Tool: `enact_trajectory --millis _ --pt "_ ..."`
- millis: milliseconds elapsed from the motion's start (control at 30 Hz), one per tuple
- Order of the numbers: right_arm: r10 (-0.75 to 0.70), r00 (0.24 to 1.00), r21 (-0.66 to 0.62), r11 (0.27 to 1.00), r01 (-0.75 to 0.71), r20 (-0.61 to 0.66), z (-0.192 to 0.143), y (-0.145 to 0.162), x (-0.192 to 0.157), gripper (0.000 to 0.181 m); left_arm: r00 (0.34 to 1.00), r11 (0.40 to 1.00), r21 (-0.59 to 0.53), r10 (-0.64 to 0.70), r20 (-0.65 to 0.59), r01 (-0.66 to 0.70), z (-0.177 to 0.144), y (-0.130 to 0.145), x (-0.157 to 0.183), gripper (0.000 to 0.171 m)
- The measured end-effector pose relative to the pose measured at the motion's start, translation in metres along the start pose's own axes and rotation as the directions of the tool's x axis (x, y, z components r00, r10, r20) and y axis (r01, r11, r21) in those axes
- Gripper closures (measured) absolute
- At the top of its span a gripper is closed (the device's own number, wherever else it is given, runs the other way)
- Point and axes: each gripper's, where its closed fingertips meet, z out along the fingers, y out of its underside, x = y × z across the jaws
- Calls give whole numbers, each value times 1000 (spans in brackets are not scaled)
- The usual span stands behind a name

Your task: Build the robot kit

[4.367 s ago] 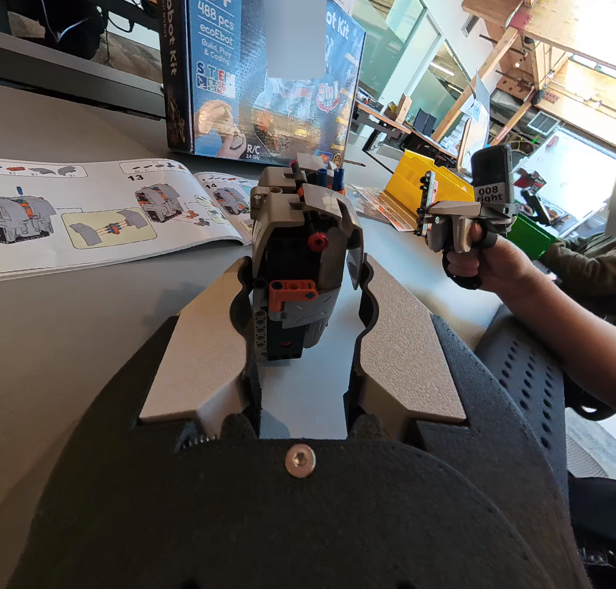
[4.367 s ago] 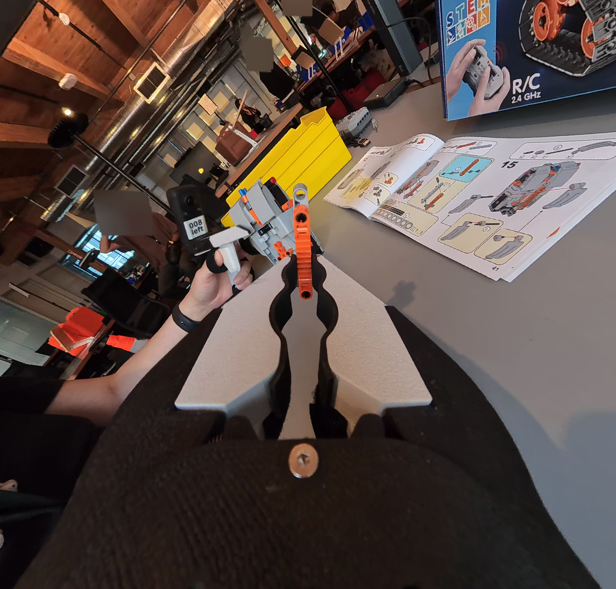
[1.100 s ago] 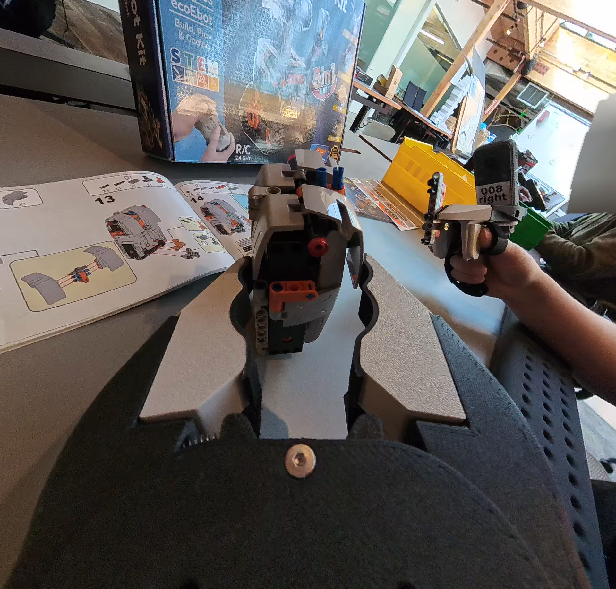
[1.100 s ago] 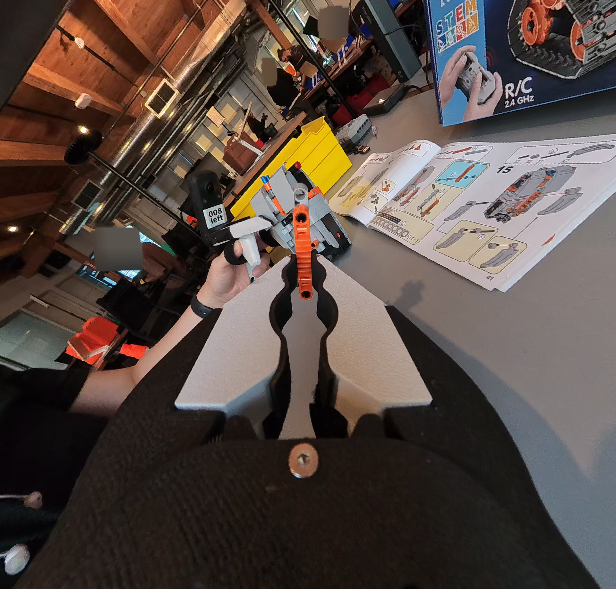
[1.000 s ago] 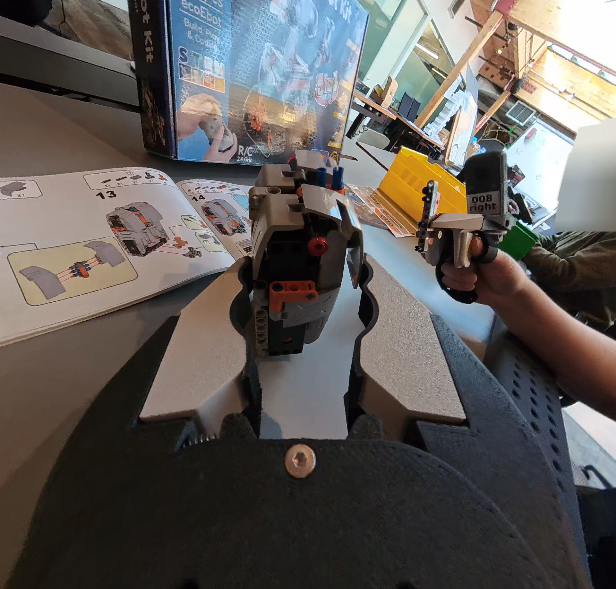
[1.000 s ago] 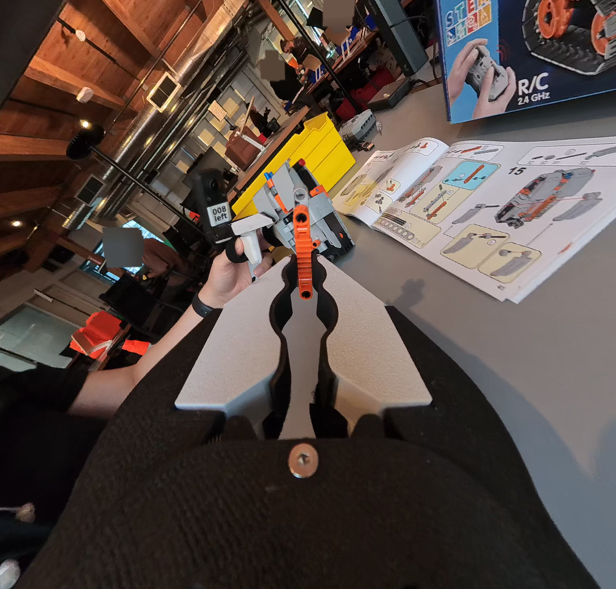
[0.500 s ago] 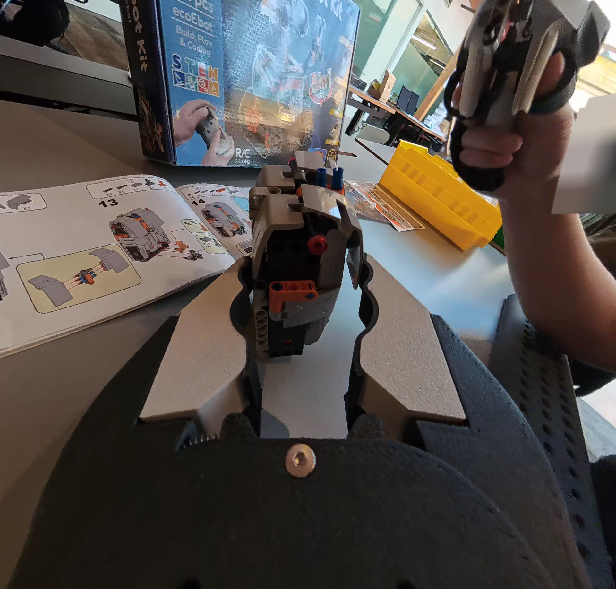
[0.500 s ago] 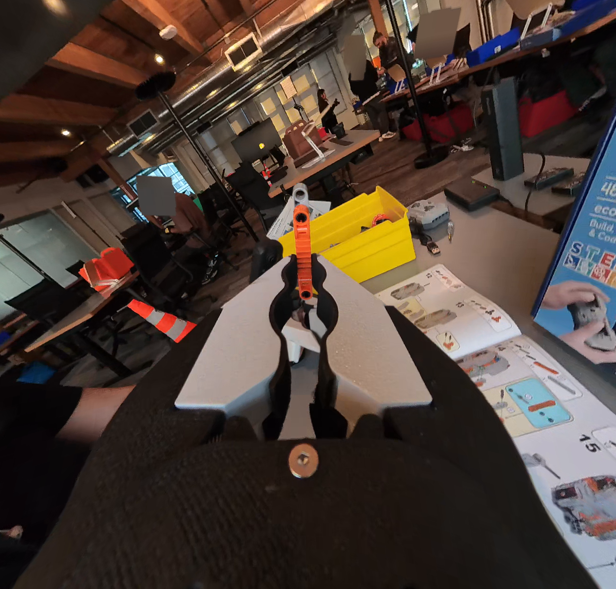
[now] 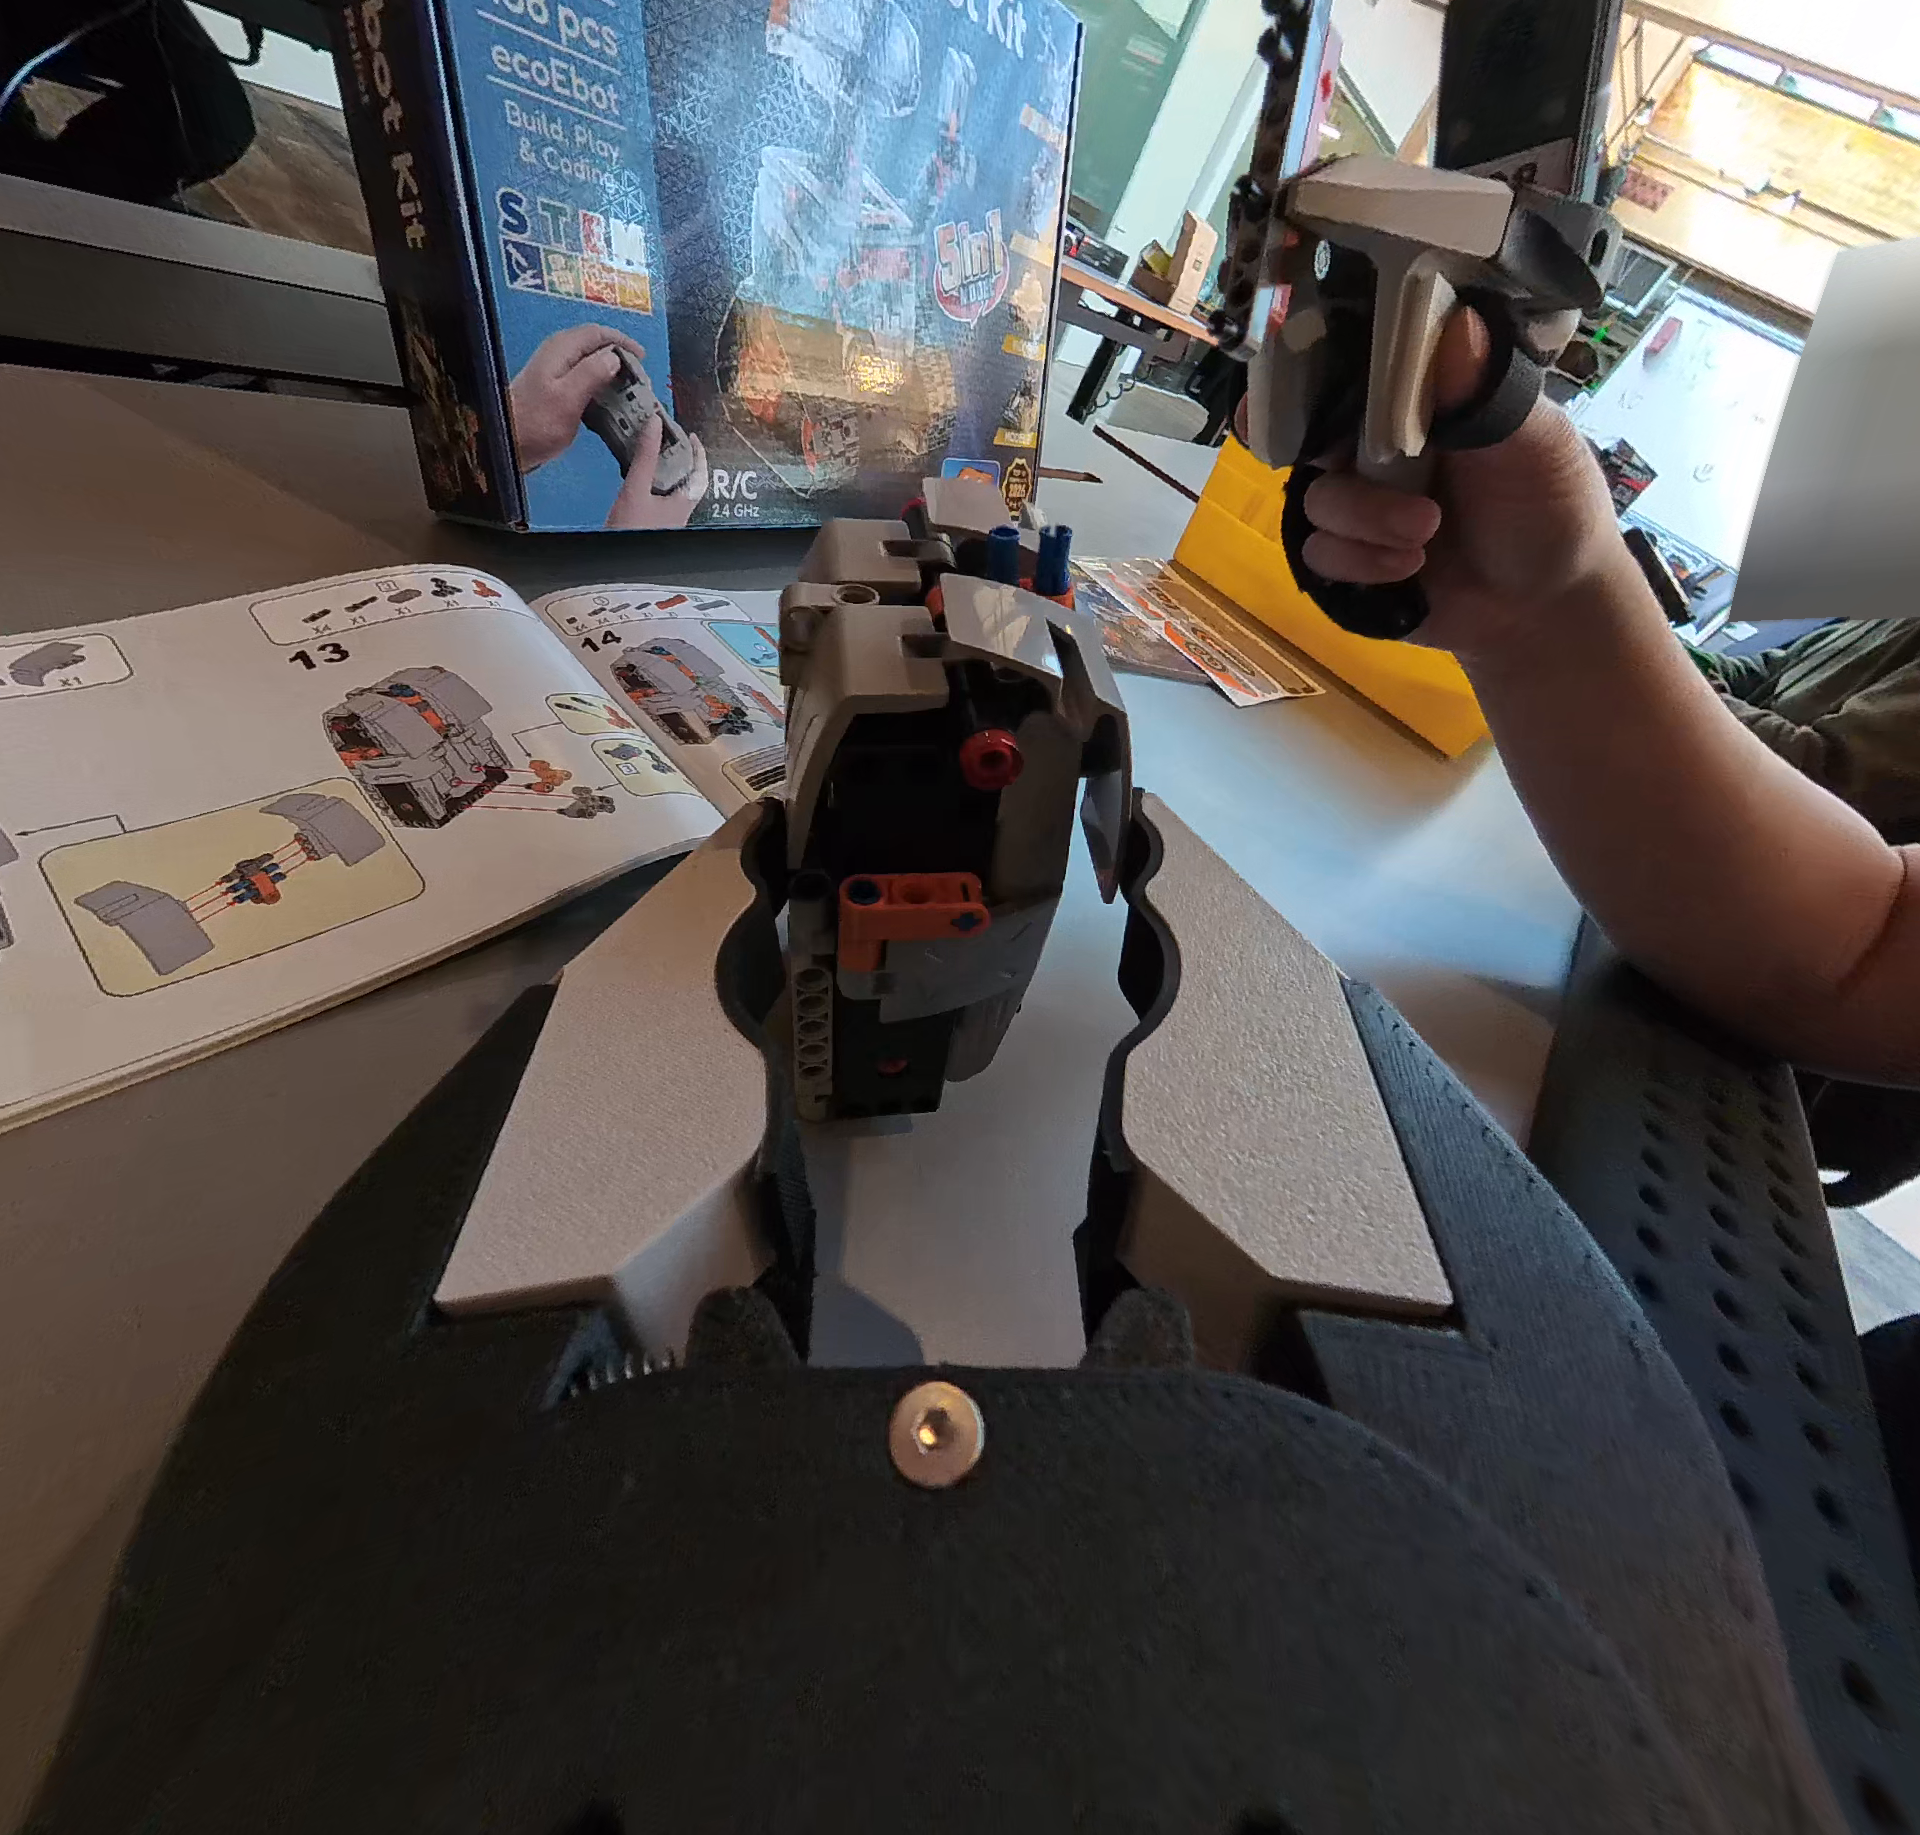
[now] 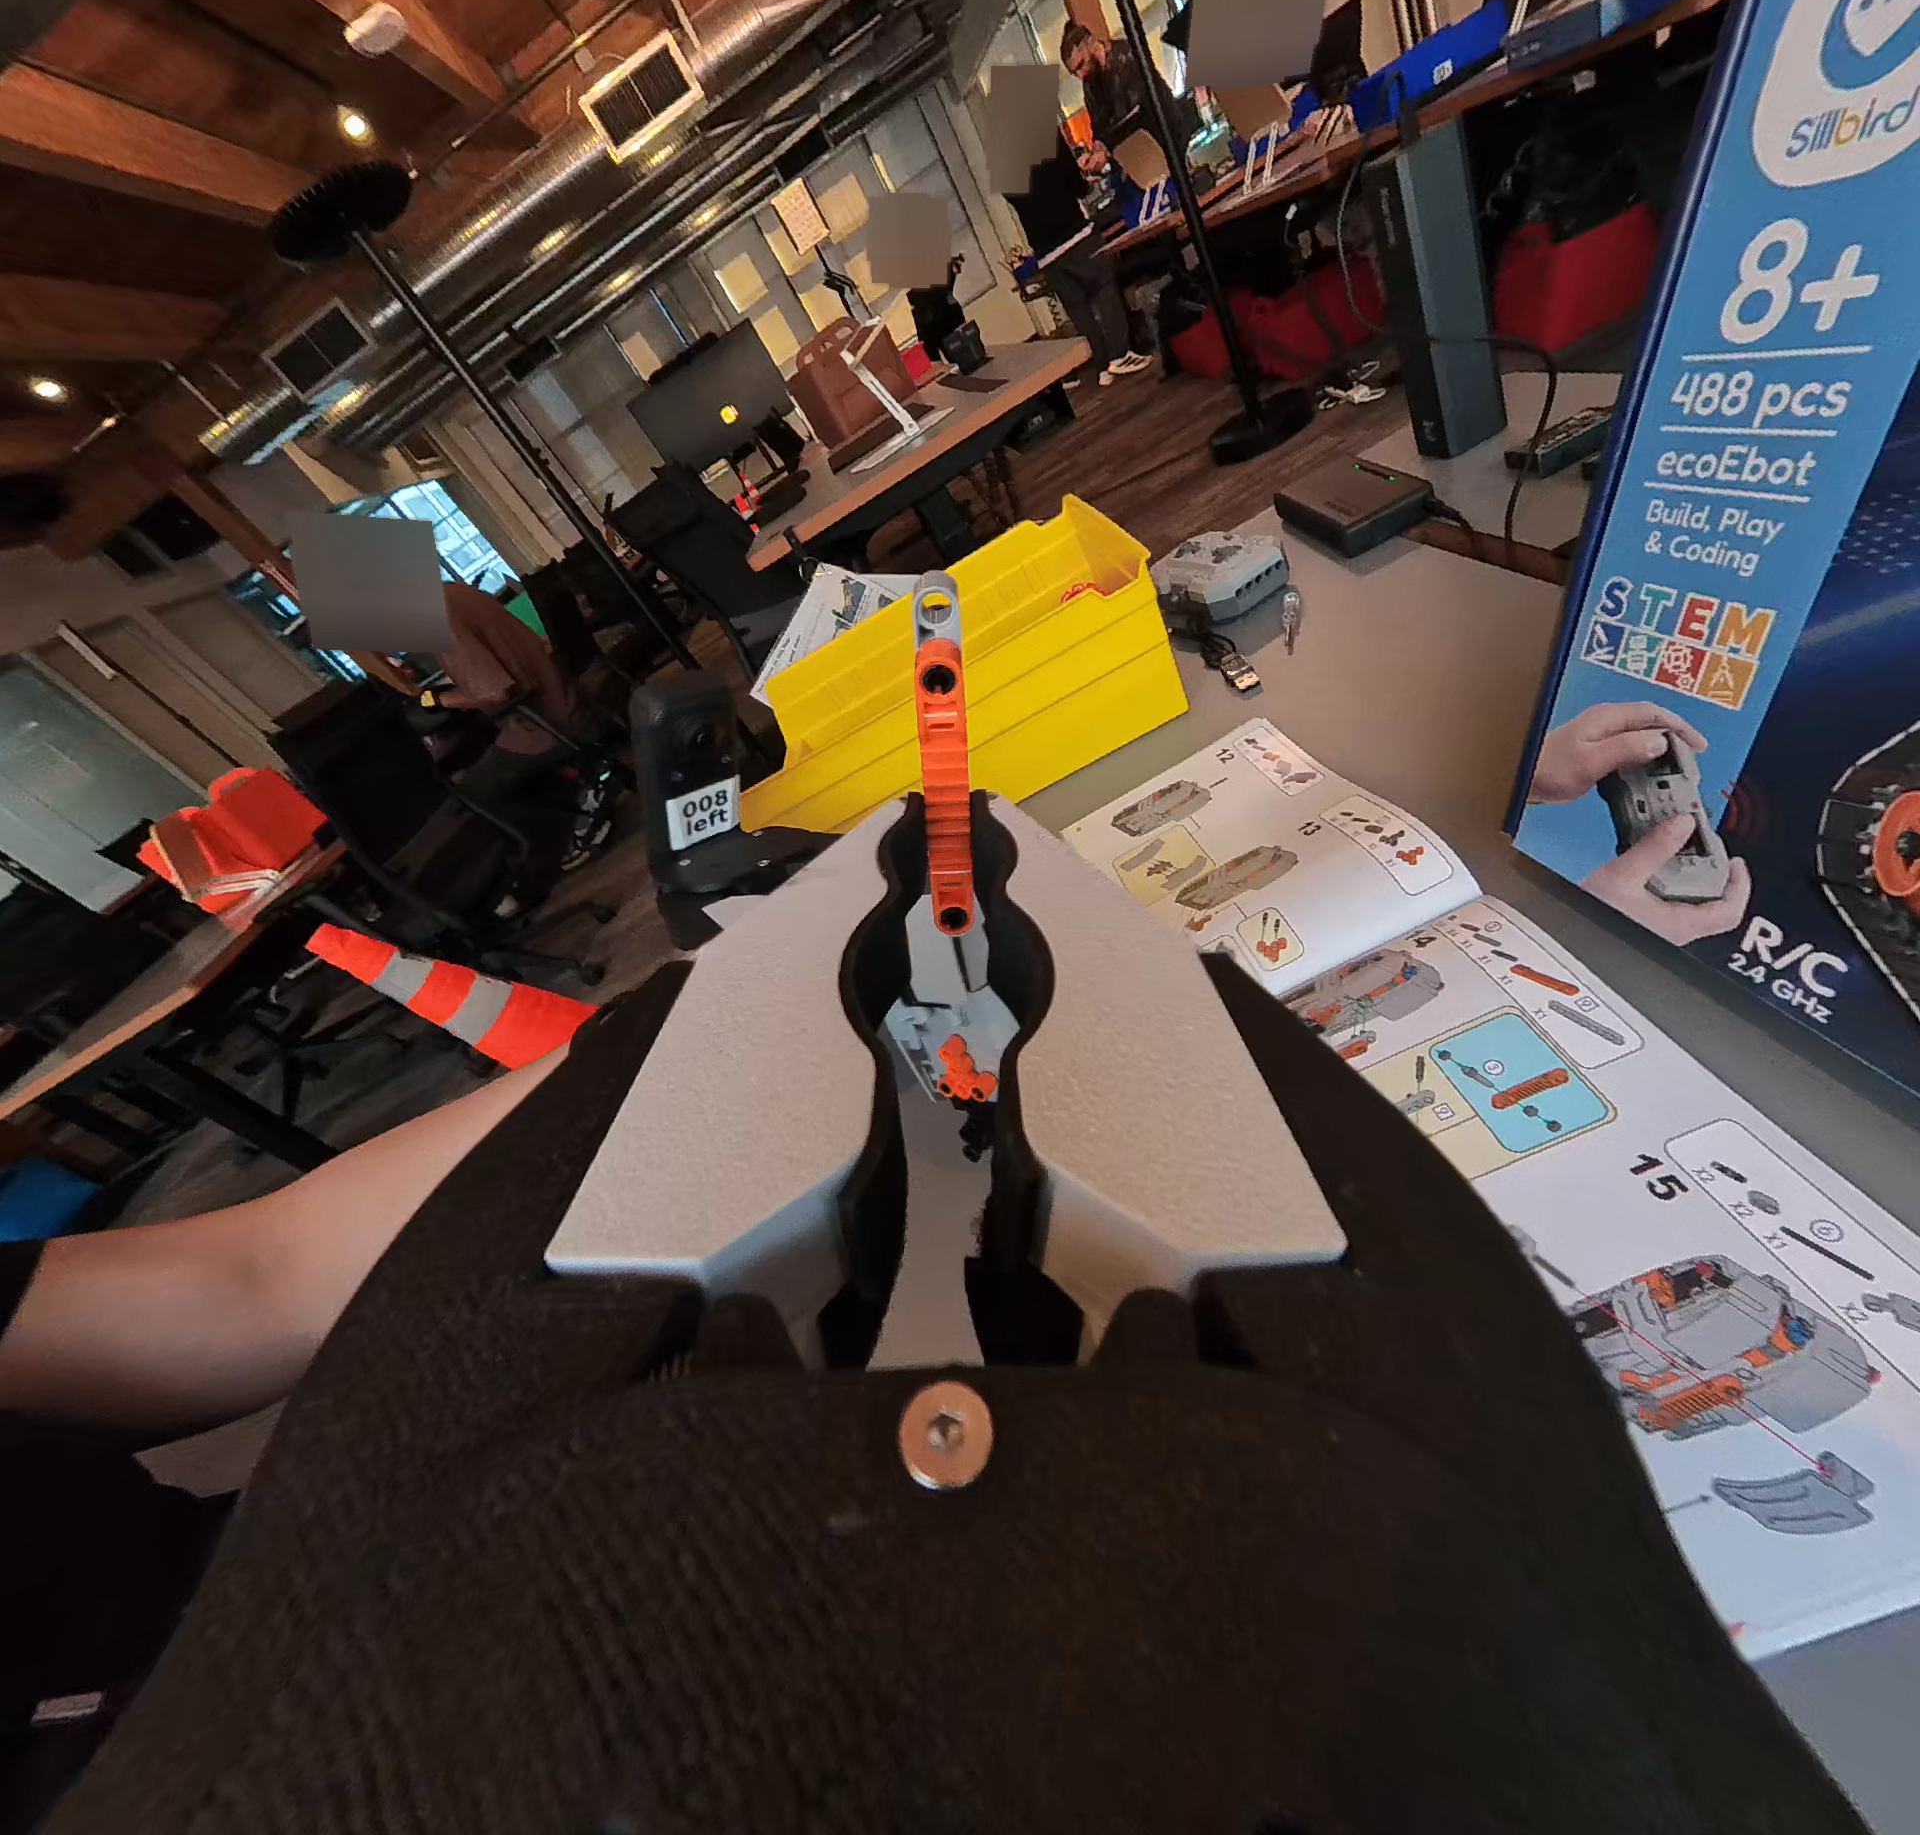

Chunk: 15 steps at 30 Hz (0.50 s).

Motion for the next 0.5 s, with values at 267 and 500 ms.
enact_trajectory --millis 267,500 --pt "-169 978 -36 985 166 -118 -7 -6 -26 175 996 996 20 -85 -12 86 -2 -3 -5 108" --pt "-150 978 -38 989 146 -143 5 34 -26 175 992 992 22 -128 -20 128 -4 -4 -9 108"
